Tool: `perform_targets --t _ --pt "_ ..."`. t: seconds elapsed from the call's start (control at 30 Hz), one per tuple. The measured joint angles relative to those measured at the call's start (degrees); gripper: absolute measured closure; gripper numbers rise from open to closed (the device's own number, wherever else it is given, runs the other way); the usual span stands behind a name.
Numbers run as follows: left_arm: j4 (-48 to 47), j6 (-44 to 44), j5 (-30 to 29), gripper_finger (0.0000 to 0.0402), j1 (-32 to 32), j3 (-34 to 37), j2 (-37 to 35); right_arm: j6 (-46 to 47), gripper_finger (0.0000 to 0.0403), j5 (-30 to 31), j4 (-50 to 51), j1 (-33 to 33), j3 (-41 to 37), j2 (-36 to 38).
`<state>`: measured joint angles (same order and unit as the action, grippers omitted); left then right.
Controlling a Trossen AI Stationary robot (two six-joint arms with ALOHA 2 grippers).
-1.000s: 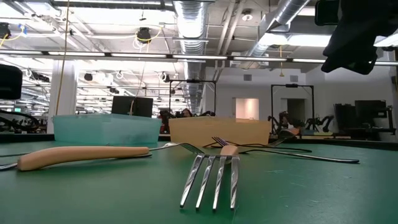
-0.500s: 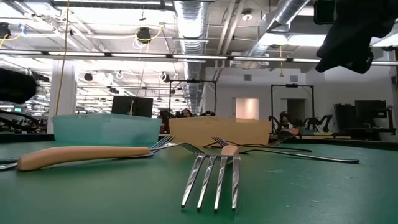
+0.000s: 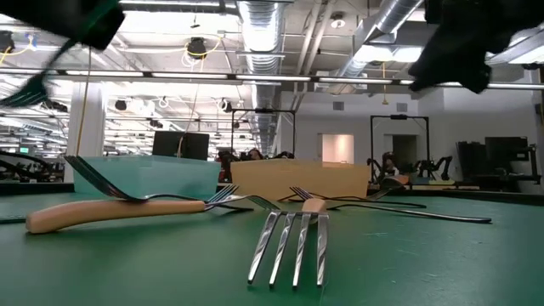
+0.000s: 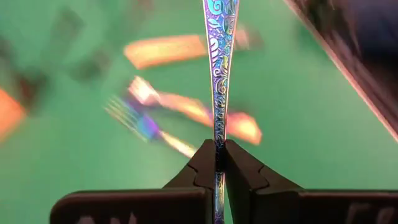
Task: Sort silverware by color (type)
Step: Put the blue fork into the blue bin
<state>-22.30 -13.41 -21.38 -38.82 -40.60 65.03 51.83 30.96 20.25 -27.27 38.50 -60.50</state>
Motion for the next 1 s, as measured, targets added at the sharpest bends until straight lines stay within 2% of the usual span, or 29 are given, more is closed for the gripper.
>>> perform_targets --t 0.1,0.23,0.33,0.43,0.5,0.6,0.77,1.0 --pt "7.5 6.1 -6.3 0.0401 1.5 0.0 -2.8 -6.0 0.0255 5.1 -4.5 0.0 0.0 -1.1" --pt "21.1 17.6 -7.3 0.0401 5.0 0.0 -4.4 -17.5 0.0255 9.6 -14.3 1.0 0.1 -4.1" --pt "31.5 24.7 -2.1 0.0401 8.9 0.8 -4.2 -27.1 0.0255 9.6 -25.7 2.3 0.1 -7.3" --pt "43.8 27.7 9.4 0.0401 14.1 4.1 -4.0 -38.9 0.0255 9.0 -39.0 2.7 0.1 -11.3" --pt "50.3 27.3 15.0 0.0401 17.7 6.9 -3.9 -46.7 0.0255 6.8 -47.2 2.7 0.0 -13.7" --pt "57.1 26.6 17.2 0.0401 23.0 11.1 -3.9 -54.6 0.0255 6.0 -57.1 2.6 0.0 -17.0" --pt "69.2 25.7 20.3 0.0401 28.4 15.5 -2.3 -56.0 0.0255 4.8 -67.1 4.4 0.0 -21.5" --pt "73.3 26.8 21.2 0.0401 29.0 15.2 3.7 -50.0 0.0255 0.6 -73.1 8.9 0.4 -27.1"
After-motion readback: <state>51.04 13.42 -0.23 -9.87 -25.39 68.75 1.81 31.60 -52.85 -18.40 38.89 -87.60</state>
